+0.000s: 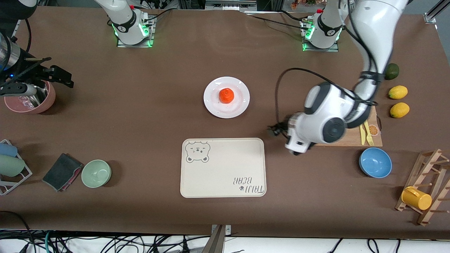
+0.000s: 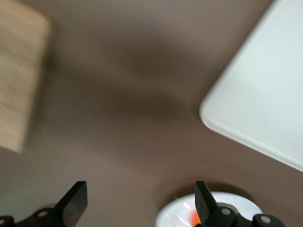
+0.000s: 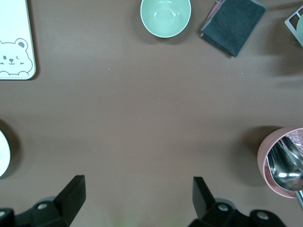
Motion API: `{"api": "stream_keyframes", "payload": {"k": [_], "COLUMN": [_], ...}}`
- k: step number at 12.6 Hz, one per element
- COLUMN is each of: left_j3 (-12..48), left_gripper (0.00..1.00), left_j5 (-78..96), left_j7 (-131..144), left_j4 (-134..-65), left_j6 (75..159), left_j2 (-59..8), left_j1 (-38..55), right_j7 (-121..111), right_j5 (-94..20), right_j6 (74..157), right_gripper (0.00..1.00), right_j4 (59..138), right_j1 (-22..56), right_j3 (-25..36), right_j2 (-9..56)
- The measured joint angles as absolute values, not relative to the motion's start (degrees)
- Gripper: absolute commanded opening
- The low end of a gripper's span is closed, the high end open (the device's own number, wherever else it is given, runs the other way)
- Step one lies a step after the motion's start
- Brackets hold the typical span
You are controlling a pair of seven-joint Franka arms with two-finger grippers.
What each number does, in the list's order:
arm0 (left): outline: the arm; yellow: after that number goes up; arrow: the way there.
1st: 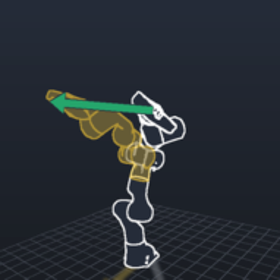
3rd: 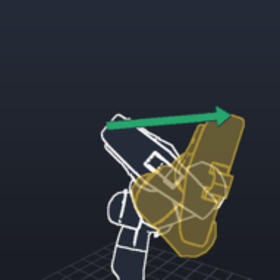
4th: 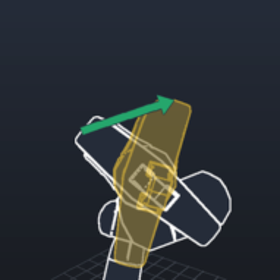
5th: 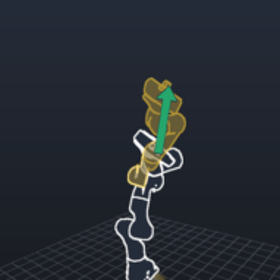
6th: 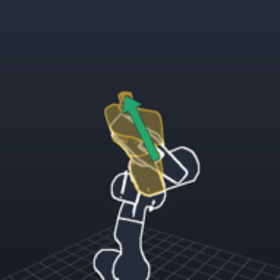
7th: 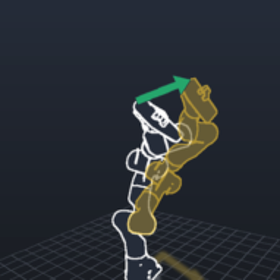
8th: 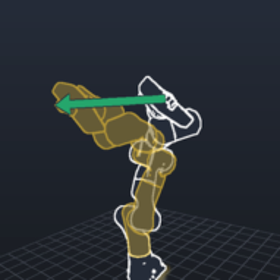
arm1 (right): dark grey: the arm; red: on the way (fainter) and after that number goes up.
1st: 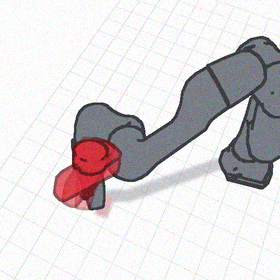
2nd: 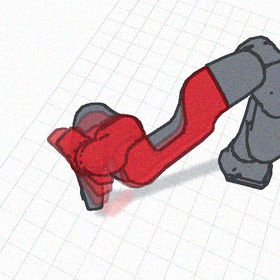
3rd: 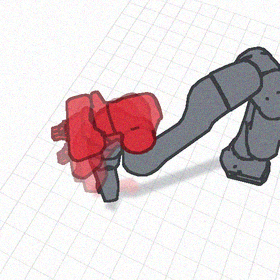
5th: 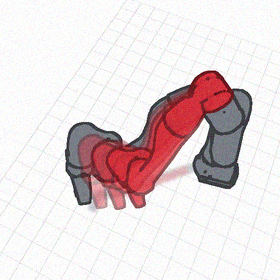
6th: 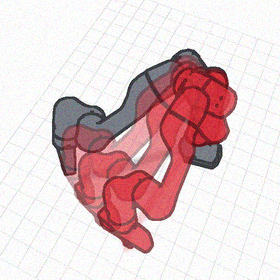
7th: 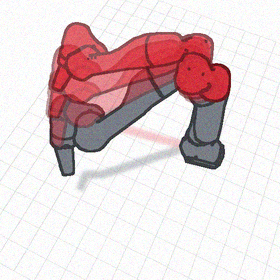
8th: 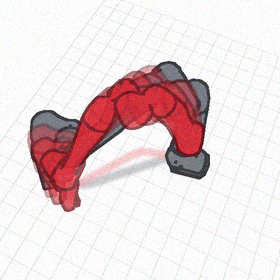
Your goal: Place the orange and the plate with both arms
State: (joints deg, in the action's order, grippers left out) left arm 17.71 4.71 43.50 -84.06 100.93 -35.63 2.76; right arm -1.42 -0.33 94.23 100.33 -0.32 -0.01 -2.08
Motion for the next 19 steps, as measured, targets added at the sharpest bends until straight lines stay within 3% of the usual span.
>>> {"api": "stream_keyframes", "payload": {"k": [9, 19], "left_j3": [17.1, 16.8], "left_gripper": [1.0, 1.0], "left_j5": [-2.9, -4.3], "left_j7": [9.4, 7.4], "left_j4": [-77.2, -75.9], "left_j6": [98.4, 88.6], "left_j2": [-34.9, -21.9], "left_j1": [-14.7, -15.7], "right_j7": [-1.4, -1.4], "right_j5": [-0.3, -0.3], "right_j6": [94.2, 92.6], "right_gripper": [1.0, 1.0], "right_j4": [100.3, 100.3], "right_j1": [-0.3, -0.3], "right_j3": [0.0, 0.0], "right_j2": [-2.1, -2.1]}}
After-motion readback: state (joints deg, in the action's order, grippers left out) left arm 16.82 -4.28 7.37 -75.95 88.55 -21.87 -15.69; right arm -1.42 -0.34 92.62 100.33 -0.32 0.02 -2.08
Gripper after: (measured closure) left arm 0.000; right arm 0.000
